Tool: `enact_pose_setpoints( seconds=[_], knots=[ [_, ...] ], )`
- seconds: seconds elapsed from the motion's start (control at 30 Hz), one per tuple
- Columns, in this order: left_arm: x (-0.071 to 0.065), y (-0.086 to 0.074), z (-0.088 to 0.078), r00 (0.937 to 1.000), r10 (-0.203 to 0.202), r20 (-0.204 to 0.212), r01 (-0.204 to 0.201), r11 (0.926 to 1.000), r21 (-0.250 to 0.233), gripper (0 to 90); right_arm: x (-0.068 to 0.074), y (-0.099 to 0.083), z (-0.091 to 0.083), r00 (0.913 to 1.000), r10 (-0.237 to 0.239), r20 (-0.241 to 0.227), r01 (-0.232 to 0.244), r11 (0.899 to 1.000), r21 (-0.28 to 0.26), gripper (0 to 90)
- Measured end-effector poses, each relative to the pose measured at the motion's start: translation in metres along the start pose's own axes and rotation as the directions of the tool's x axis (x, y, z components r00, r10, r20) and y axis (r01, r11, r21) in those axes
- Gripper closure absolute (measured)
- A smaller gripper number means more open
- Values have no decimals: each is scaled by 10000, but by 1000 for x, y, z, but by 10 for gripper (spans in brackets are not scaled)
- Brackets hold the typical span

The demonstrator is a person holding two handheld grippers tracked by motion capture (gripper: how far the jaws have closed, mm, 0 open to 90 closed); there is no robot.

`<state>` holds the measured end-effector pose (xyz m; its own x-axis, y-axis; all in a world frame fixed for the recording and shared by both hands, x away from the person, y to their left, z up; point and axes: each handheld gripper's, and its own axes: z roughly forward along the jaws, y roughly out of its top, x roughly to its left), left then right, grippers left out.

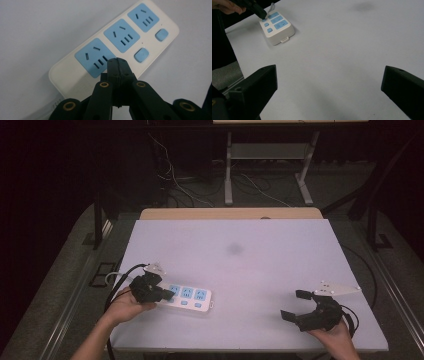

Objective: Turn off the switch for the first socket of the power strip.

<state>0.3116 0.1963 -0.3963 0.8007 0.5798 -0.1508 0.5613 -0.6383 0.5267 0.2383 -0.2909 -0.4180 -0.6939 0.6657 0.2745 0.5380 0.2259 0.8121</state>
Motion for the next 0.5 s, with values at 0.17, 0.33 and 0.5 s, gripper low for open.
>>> enact_pose_setpoints(
  seconds=[0.17, 0.33, 0.5],
  knots=[
    [-2, 3, -1, 9997, 219, 47, -220, 9995, 221, 895, -1, 0, 0, 10000, 22, -1, -22, 10000, -17, 3],
    [-4, 10, -1, 9991, 426, 27, -427, 9988, 241, 895, -1, 0, 0, 10000, 42, 16, -42, 10000, -6, 3],
    [-6, 18, -5, 9986, 529, -33, -529, 9986, 53, 895, -2, 0, -1, 10000, 85, 30, -85, 10000, -34, 3]
  ],
)
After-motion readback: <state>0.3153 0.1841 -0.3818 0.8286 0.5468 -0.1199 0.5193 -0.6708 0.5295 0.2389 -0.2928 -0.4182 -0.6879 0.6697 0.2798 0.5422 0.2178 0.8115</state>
